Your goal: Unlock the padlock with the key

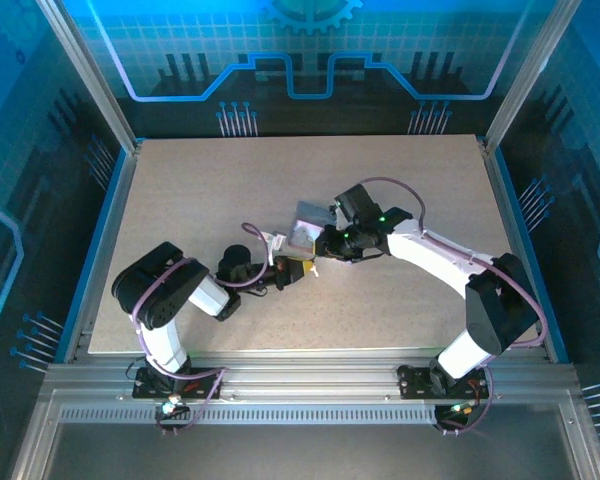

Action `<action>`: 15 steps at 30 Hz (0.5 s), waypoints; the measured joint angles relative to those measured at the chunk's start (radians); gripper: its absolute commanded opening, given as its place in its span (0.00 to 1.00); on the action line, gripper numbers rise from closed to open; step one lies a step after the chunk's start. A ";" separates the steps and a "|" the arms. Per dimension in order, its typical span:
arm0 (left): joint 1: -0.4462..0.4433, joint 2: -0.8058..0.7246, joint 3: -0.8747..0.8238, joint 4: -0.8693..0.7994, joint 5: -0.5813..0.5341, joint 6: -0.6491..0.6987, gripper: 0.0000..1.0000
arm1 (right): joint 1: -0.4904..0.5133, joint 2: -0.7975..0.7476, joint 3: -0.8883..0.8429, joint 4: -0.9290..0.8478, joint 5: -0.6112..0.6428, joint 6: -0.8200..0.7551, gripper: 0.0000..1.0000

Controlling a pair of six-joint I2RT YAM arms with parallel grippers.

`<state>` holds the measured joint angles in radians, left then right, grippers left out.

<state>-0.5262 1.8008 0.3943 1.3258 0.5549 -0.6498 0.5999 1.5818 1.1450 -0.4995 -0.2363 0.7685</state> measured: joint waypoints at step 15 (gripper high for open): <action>0.008 0.033 0.030 0.005 0.029 -0.030 0.00 | 0.004 0.004 -0.005 0.029 -0.006 0.009 0.00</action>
<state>-0.5186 1.8339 0.4240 1.3304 0.5838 -0.6796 0.6037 1.5860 1.1397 -0.4709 -0.2424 0.7776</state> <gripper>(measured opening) 0.045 0.191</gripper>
